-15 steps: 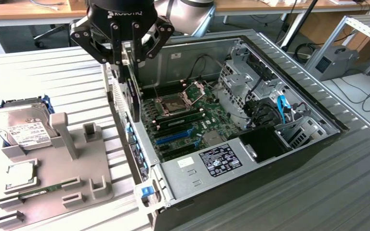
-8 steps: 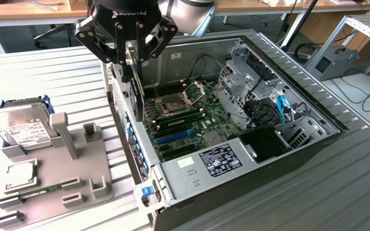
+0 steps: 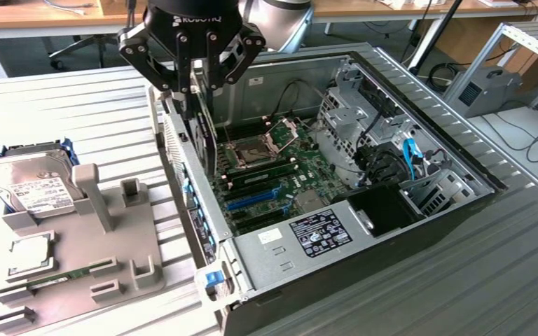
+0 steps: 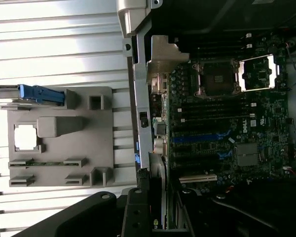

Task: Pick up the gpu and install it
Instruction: 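Pick up the gpu and move the gpu toward the slot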

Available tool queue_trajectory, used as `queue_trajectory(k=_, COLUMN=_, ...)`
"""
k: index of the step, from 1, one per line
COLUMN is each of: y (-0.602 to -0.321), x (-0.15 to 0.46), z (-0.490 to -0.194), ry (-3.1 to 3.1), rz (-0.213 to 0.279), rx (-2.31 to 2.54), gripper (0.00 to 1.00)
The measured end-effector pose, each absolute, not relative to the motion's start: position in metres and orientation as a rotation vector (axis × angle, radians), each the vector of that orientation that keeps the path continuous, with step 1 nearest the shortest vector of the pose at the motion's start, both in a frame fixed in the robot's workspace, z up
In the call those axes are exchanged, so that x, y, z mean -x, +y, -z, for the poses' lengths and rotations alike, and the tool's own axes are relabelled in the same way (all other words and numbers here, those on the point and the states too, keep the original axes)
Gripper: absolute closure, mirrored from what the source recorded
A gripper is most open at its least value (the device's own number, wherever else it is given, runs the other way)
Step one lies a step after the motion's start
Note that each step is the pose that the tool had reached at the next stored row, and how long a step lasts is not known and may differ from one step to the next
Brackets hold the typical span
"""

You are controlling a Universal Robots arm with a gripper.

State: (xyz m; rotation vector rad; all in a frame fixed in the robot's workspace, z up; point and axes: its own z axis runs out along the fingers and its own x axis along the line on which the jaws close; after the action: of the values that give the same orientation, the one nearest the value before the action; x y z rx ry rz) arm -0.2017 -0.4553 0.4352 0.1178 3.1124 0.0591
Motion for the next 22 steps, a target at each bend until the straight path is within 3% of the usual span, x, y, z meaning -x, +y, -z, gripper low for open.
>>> queue_trajectory(k=22, y=-0.4552, x=0.1922, z=-0.4287, ry=3.112, rz=-0.059, rx=-0.118, gripper=0.74)
